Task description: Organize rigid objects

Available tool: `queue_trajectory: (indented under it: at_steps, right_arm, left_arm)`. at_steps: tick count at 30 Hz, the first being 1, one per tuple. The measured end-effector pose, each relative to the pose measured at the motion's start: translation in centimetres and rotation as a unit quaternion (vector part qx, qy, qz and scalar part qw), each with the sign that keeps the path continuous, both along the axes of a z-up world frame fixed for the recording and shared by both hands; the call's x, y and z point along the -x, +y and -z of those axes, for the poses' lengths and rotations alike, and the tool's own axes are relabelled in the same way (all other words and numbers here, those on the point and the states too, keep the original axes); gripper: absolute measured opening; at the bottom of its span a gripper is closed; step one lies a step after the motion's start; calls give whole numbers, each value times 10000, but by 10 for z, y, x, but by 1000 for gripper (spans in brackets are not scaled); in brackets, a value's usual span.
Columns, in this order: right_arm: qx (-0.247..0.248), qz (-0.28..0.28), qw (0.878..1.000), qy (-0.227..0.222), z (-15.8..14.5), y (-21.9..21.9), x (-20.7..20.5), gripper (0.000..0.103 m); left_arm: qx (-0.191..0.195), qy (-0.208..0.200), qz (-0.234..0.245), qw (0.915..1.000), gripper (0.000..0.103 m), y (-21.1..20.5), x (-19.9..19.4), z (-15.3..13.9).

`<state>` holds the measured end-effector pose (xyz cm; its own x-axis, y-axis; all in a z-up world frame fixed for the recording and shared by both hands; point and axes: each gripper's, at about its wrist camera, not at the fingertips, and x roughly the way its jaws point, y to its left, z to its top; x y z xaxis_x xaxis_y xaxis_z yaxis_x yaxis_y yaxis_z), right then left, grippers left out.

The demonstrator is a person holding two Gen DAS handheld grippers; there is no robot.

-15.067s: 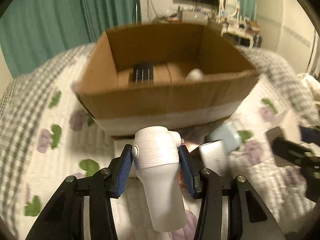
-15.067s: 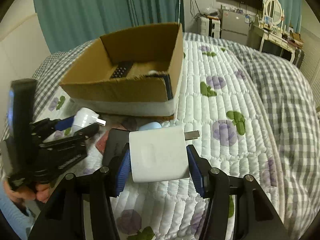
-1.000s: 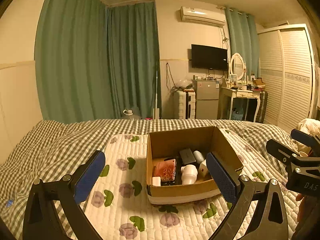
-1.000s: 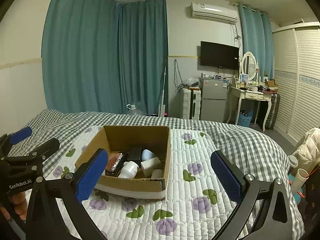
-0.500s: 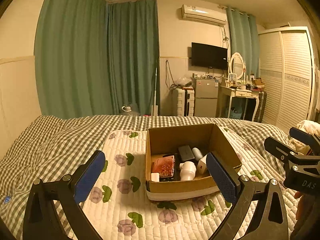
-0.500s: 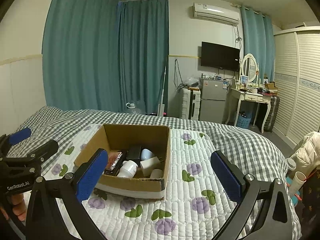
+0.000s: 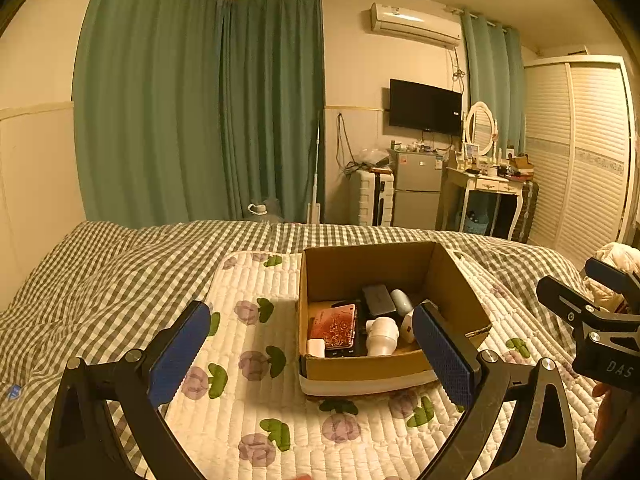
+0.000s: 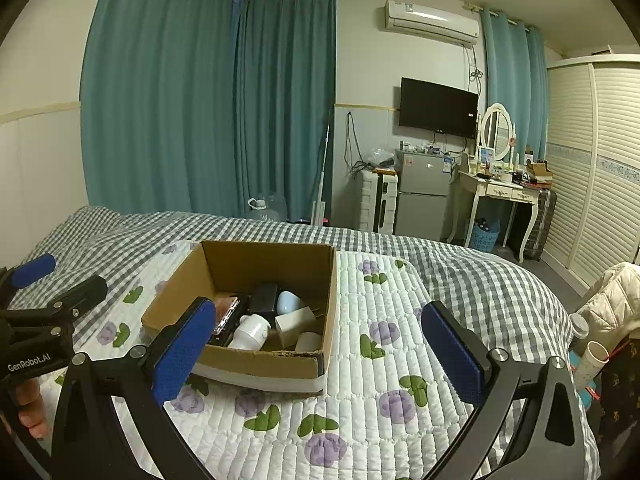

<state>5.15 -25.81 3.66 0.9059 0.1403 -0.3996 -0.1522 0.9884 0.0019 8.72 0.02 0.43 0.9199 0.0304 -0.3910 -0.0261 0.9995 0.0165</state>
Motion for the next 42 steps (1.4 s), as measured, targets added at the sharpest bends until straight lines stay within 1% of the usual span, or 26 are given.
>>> queue_trajectory:
  at_steps: [14,38,42]
  right_arm:
    - [39,36,10000,25,1,-1,-3,103]
    - [91,45,9999,52,4,0,-3,103]
    - [84,43,9999,53,4,0,-3,103]
  left_arm:
    - [32,45,105,9999,103,-1,-1,0]
    - [-2,132,95,9999,103,-2,-1,2]
    - [-10,110,202,9997,103,-1,0,2]
